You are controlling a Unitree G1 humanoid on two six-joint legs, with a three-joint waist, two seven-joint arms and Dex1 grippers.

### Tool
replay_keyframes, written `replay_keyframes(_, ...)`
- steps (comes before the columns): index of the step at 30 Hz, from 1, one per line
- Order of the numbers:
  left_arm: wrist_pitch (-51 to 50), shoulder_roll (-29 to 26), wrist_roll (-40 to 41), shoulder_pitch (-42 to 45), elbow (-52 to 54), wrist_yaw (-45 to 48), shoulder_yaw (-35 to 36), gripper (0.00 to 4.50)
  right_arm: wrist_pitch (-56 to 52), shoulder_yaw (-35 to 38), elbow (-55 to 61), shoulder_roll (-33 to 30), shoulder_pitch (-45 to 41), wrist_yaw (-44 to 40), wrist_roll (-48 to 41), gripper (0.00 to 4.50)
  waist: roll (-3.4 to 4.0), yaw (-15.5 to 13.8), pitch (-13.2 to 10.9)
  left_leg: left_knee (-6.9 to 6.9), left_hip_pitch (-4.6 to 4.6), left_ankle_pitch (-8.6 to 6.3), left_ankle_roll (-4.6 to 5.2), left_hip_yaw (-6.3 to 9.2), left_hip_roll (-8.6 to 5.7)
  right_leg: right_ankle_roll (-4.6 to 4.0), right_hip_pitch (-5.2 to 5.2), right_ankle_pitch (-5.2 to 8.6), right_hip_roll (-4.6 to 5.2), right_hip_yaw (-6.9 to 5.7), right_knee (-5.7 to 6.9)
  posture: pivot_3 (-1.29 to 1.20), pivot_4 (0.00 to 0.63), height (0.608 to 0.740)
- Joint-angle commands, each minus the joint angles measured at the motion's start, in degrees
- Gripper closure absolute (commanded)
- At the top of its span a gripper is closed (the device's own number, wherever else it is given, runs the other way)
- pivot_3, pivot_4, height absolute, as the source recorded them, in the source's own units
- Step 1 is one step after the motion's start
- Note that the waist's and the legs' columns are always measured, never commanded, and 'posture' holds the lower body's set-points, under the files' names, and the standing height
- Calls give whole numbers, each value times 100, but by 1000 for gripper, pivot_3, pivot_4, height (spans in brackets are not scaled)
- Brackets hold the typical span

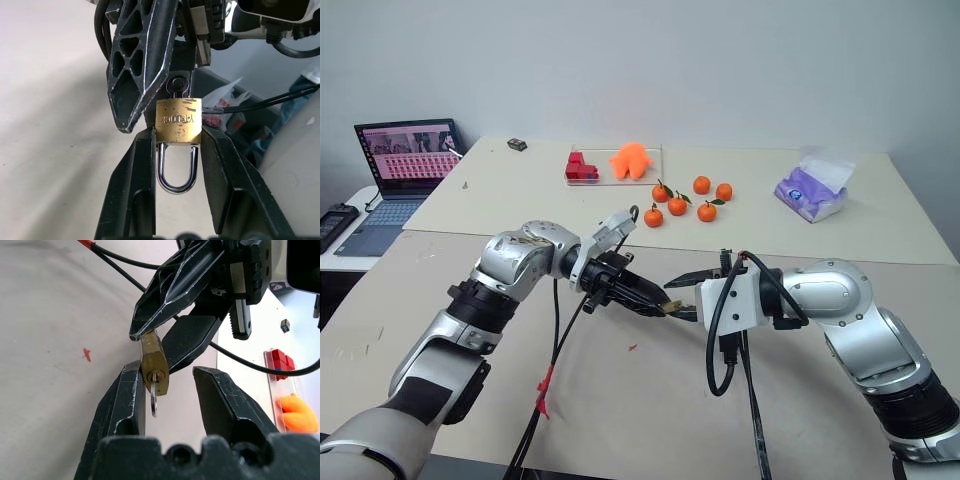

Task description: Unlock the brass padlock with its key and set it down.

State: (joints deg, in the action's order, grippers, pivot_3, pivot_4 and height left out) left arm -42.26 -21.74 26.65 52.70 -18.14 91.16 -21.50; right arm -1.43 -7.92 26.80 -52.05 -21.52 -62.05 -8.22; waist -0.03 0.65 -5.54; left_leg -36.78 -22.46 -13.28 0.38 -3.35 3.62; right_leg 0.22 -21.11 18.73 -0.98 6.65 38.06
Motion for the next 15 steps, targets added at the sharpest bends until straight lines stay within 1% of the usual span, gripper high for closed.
replay_keyframes(1, 288, -14, 53, 382, -573, 134, -78, 3675, -105, 526, 255, -84, -44, 124, -195, 2648, -2, 0, -2, 0, 0, 0, 0, 0, 0, 0, 0, 0, -1, 0, 0, 0, 150, 673)
replay_keyframes(7, 575, 26, 108, 536, -1061, 134, -239, 3675, -377, 640, 492, -57, -142, 159, -353, 2648, -6, 11, -4, 3, 2, -1, 2, -1, 4, 0, -1, 0, -6, 2, -1, 0, 150, 673)
replay_keyframes(15, 593, 119, 126, 569, -1124, 134, -225, 3675, -540, 591, 682, -25, -72, 213, -366, 2648, -2, -1, -1, 2, -3, -1, 2, -1, 2, 0, -1, 0, -3, 1, -3, 0, 150, 673)
